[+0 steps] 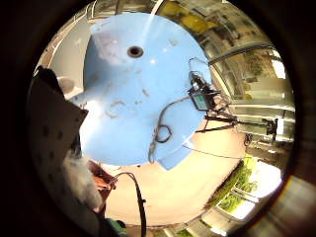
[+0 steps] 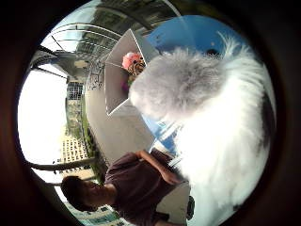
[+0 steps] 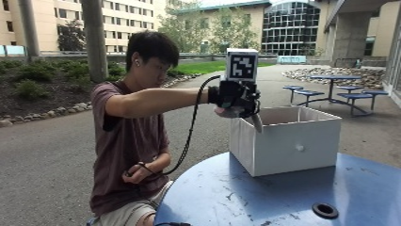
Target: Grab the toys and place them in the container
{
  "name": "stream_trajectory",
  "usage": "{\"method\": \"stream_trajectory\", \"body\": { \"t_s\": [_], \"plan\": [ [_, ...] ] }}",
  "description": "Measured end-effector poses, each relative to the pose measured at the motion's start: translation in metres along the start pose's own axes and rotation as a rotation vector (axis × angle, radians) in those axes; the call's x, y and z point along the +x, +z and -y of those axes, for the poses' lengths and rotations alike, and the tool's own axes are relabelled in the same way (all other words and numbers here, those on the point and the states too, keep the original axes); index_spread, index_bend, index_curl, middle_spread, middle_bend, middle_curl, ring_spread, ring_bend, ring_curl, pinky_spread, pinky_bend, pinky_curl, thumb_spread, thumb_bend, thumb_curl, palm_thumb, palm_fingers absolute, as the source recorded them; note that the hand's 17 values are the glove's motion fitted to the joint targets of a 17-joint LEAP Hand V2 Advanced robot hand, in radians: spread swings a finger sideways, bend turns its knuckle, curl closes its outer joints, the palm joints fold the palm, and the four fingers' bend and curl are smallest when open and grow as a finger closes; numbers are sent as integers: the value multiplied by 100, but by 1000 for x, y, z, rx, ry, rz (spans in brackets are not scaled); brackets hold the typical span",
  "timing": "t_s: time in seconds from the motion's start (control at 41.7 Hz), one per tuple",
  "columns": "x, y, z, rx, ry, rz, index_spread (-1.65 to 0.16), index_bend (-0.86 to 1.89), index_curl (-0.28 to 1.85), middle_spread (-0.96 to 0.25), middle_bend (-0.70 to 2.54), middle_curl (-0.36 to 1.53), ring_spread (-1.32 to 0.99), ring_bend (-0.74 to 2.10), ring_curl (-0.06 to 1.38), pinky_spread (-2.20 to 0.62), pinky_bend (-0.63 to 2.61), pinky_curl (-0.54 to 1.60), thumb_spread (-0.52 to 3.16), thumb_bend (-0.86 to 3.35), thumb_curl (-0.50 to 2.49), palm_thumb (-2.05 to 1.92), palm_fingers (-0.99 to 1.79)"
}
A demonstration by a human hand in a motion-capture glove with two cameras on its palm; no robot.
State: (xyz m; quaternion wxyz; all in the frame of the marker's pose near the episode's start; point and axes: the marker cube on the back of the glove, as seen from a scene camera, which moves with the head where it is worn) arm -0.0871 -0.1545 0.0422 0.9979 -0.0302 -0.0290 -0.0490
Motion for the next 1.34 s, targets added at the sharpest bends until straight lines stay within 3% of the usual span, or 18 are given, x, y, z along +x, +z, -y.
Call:
{"method": "stream_trajectory", "body": {
  "t_s": [0.144,0.216,0.528,0.624,0.696,0.744,0.768,0.792,0.816,0.84,0.864,1.056,1.343],
  "plan": [
    [-57,-53,52,69,56,-107,-19,104,74,-25,118,76,-39,112,70,-36,113,54,78,18,82,65,97],
    [-92,-63,76,88,-7,-140,-20,104,77,-25,119,77,-40,114,71,-35,114,54,71,17,84,65,95],
    [-239,-36,172,85,-166,-198,-23,104,87,-27,122,83,-42,119,73,-35,119,57,54,13,93,67,90],
    [-294,-6,203,62,-100,-171,-24,103,89,-28,121,84,-42,121,73,-36,122,58,51,11,95,67,88],
    [-325,21,217,-101,60,-154,-24,95,91,-29,117,84,-42,123,74,-36,126,59,52,8,95,65,79],
    [-342,38,221,-272,146,-145,-25,81,89,-30,108,82,-41,126,74,-36,129,60,58,4,93,61,63],
    [-349,45,221,-347,136,-143,-24,67,86,-31,93,78,-40,125,73,-36,133,61,71,0,89,52,36],
    [-354,50,219,-402,96,-138,-24,62,88,-31,90,77,-38,125,75,-36,136,62,78,-2,87,47,26],
    [-358,55,217,-432,45,-130,-21,41,82,-25,68,71,-34,119,74,-33,143,65,84,-8,83,37,-28],
    [-359,57,215,-437,-3,-121,-19,37,83,-23,64,71,-33,120,76,-32,145,65,88,-7,81,35,-27],
    [-360,59,214,-426,-40,-113,-16,26,76,-14,45,64,-26,102,71,-24,150,66,92,-12,76,24,-67],
    [-373,63,217,-316,-95,-104,-11,4,47,3,12,47,-8,54,51,-6,134,53,112,-7,60,2,-52],
    [-386,54,207,-239,-90,-67,-12,4,32,9,9,35,4,35,41,3,115,43,123,-4,46,-4,-39]
  ]
}}
